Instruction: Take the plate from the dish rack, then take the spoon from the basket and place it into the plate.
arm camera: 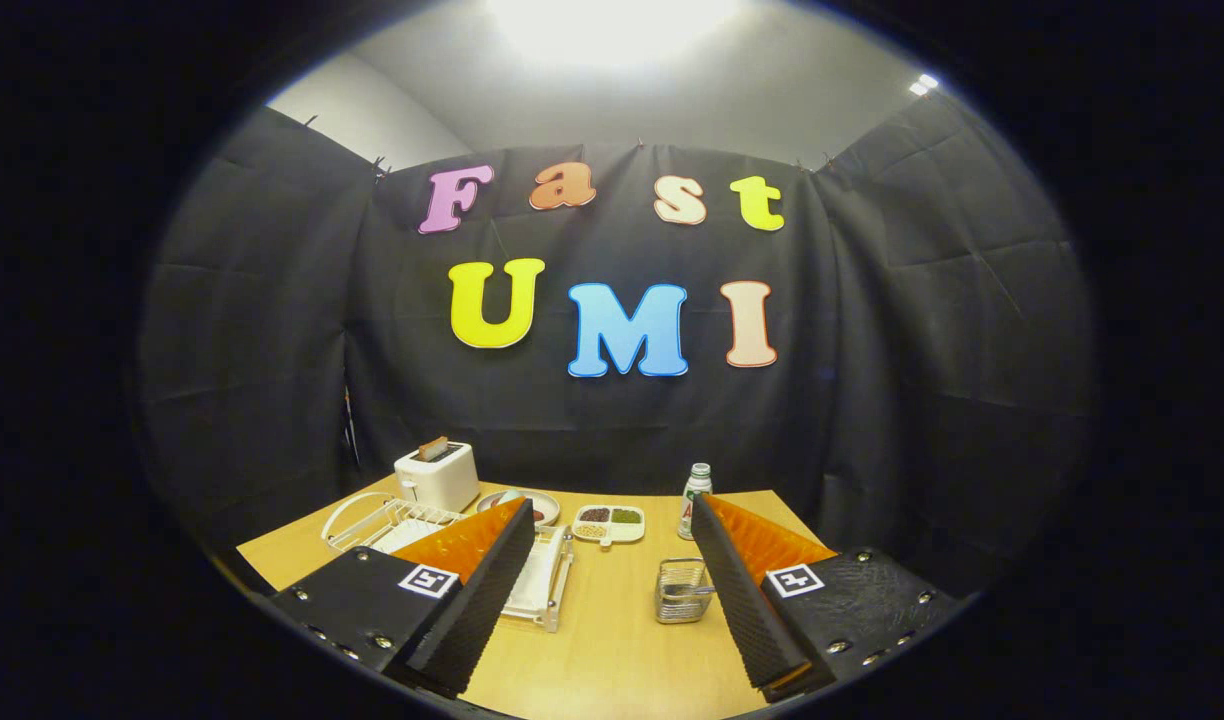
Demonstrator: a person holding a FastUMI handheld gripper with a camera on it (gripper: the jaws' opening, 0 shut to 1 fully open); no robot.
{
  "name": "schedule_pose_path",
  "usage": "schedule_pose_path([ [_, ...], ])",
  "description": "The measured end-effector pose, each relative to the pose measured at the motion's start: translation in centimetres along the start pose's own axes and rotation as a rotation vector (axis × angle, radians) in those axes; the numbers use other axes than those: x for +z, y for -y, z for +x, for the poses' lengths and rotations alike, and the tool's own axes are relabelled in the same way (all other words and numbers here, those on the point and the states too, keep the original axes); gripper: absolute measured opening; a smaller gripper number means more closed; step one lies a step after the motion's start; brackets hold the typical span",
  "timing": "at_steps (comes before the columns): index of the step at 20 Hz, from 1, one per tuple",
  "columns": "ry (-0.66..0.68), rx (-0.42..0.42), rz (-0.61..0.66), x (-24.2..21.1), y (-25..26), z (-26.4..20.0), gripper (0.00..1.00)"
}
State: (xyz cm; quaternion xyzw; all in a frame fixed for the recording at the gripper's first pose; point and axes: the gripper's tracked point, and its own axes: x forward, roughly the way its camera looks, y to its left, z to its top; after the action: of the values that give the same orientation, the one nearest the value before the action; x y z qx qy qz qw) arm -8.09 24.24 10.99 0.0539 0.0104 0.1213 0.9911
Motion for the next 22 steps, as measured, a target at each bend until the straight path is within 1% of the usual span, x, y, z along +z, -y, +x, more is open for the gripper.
schedule_pose_path([
  [4,-0.026,-0.002,0.018,-0.2,-5.4,4.3,0.97],
  [9,-0.084,-0.032,0.043,-2.2,-10.2,9.5,0.97],
  [14,-0.206,-0.078,0.074,-6.4,-12.2,14.7,0.97],
  [18,-0.305,-0.074,0.085,-10.0,-13.3,18.5,0.97],
  [22,-0.393,-0.054,0.119,-13.6,-14.2,21.6,0.97],
])
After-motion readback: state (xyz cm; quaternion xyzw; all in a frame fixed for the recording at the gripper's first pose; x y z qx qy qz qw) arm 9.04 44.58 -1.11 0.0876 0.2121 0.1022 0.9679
